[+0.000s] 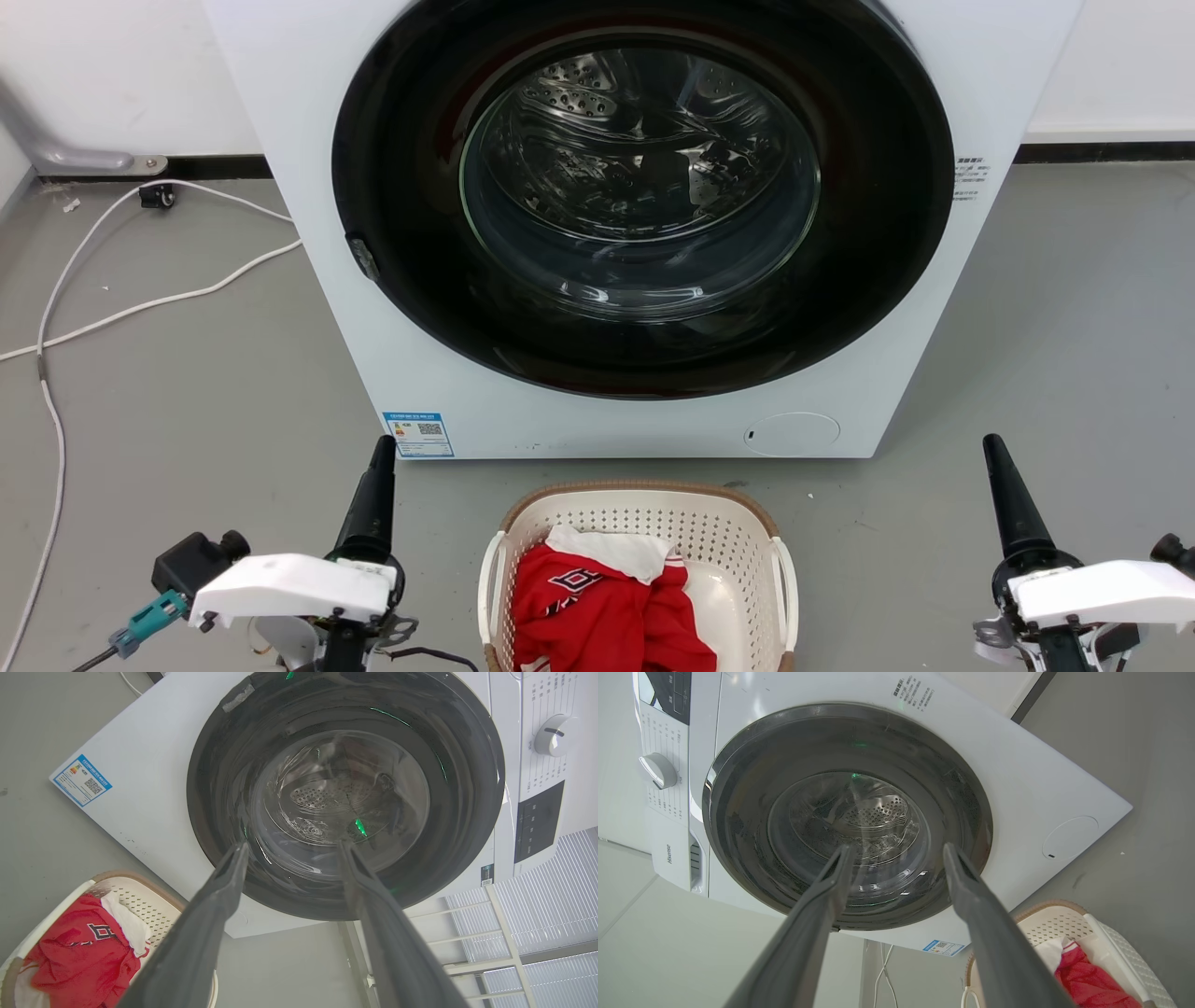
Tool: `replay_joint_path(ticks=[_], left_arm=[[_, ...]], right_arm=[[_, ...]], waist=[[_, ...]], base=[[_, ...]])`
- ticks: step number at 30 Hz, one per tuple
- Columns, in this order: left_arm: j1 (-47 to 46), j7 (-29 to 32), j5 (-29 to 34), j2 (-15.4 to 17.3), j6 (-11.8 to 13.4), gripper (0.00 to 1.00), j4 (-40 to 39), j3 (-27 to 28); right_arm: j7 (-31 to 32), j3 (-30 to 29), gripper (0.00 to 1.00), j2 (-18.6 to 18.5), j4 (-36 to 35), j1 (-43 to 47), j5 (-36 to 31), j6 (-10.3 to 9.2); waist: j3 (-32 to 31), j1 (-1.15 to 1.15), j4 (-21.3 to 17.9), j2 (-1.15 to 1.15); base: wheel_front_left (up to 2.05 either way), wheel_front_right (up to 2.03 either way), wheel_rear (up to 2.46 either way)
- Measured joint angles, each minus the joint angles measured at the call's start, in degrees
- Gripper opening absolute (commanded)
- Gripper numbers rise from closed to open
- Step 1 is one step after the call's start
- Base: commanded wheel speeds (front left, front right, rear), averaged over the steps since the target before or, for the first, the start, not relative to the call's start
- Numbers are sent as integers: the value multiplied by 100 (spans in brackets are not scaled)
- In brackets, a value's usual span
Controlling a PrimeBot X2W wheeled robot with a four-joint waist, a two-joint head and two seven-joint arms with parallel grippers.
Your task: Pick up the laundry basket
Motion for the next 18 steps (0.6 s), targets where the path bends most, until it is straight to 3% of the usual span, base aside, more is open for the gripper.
replay_joint_path(ticks=[18], left_arm=[[-126,-354,1705,1,238,100,96,-435]], right_arm=[[-355,119,100,35,-67,77,-2169,1]], waist=[[-7,0,-6,0]], base=[[0,0,0]])
